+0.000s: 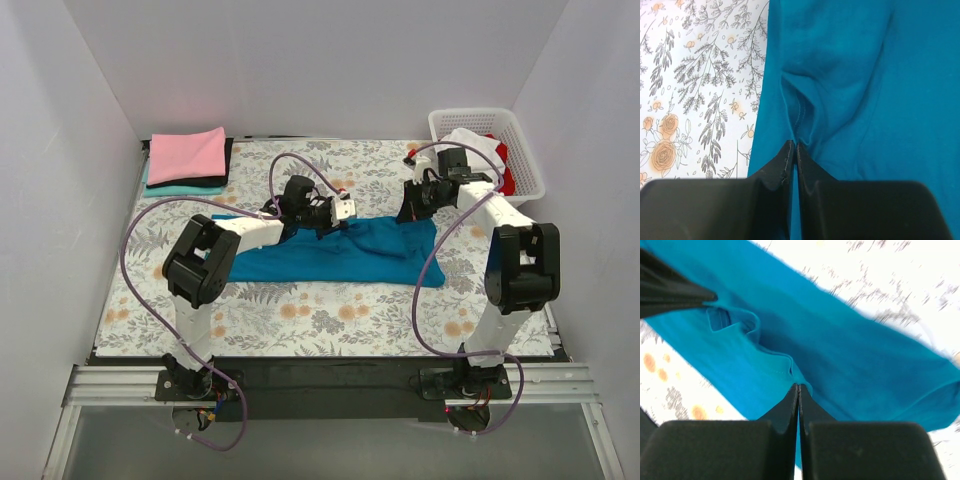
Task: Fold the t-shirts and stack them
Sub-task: Fold the tshirt
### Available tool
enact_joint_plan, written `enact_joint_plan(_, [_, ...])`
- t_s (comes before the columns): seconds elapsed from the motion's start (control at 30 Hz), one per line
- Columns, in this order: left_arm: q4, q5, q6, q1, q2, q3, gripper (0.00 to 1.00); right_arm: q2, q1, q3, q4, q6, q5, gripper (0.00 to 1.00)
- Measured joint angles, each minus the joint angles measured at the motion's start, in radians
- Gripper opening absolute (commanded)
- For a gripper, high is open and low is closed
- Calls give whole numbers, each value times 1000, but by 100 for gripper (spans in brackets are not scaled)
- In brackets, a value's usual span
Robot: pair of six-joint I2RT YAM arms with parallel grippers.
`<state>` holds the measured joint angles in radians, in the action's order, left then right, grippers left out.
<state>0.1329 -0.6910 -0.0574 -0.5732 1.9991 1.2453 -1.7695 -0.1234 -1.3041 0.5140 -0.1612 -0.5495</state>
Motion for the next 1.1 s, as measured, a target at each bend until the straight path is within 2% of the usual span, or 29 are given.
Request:
enact_joint_plan(0.4, [154, 108, 55, 3, 37, -1, 0, -139, 3, -165, -57, 1, 51, 1])
enact_joint_plan(0.5, [178, 133, 59, 7, 67, -1, 13, -158, 3, -173, -66, 1, 60, 1])
enact_joint_plan(0.53, [182, 135, 60, 8, 74, -1, 26, -163, 3, -173, -68, 1, 62, 1])
enact_joint_plan(0.57, [185, 139, 58, 9, 84, -1, 30, -166, 3, -173, -68, 1, 65, 1])
enact_joint_plan(0.63, [182, 151, 70, 10, 100, -1, 34, -168, 3, -173, -69, 0, 70, 1])
enact_joint_plan(0.77, [164, 165, 114, 22, 100, -1, 35, -171, 3, -174, -69, -2, 72, 1])
enact_joint_plan(0.9, [68, 157, 219, 72, 57, 0, 35, -179, 3, -174, -69, -8, 73, 1])
enact_joint_plan(1.1, [-182, 121, 374, 264, -80, 39, 34, -208, 3, -177, -70, -22, 85, 1])
